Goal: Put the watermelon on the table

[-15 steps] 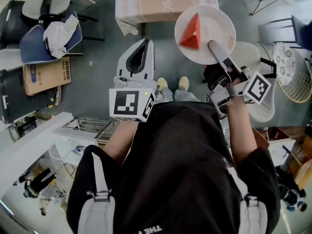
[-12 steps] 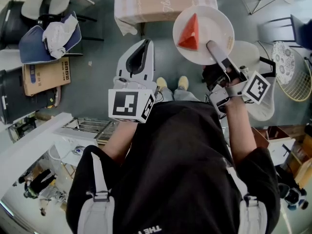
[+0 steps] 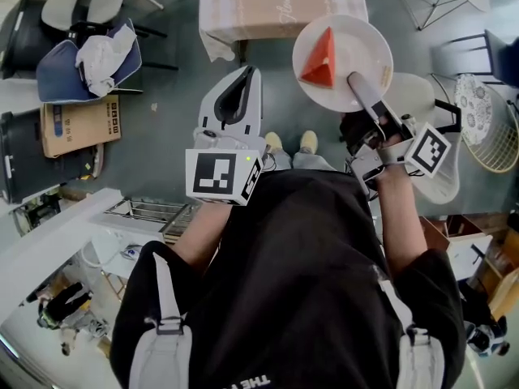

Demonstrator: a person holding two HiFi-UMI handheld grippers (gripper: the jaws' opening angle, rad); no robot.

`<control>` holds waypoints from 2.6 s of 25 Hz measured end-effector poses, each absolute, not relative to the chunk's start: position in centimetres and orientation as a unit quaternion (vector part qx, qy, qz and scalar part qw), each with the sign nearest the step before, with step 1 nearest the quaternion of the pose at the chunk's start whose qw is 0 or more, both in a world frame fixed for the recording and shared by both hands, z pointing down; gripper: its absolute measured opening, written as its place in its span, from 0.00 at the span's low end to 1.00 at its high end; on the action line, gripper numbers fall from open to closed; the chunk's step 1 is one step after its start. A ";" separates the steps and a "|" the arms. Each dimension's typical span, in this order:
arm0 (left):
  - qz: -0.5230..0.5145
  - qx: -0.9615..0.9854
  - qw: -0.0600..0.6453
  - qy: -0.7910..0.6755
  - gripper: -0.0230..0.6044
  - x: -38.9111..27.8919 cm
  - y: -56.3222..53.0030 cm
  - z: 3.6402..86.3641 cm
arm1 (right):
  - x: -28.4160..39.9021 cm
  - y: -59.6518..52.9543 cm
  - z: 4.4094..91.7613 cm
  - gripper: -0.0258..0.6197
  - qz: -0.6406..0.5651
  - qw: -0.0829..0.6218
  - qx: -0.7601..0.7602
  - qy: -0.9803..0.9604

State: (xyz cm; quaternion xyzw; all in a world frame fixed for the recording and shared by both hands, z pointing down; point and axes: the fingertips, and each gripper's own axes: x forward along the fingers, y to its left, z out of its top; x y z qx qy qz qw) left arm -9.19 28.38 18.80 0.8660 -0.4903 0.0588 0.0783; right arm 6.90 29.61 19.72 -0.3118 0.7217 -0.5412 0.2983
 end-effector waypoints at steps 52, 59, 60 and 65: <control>0.047 0.870 0.070 -0.486 0.04 -13.7 26.4 18.6 | 2.1 28.2 19.2 0.08 -0.528 0.303 -0.318 0.727; 0.050 0.859 0.066 -0.505 0.04 -13.6 24.5 18.1 | 2.6 25.7 19.2 0.08 -0.532 0.299 -0.301 0.733; 0.050 0.858 0.064 -0.507 0.04 -13.6 24.4 18.0 | 2.6 25.7 19.2 0.08 -0.533 0.299 -0.299 0.733; 0.052 0.857 0.065 -0.509 0.04 -12.7 23.3 18.1 | 3.2 24.4 19.3 0.08 -0.536 0.294 -0.294 0.734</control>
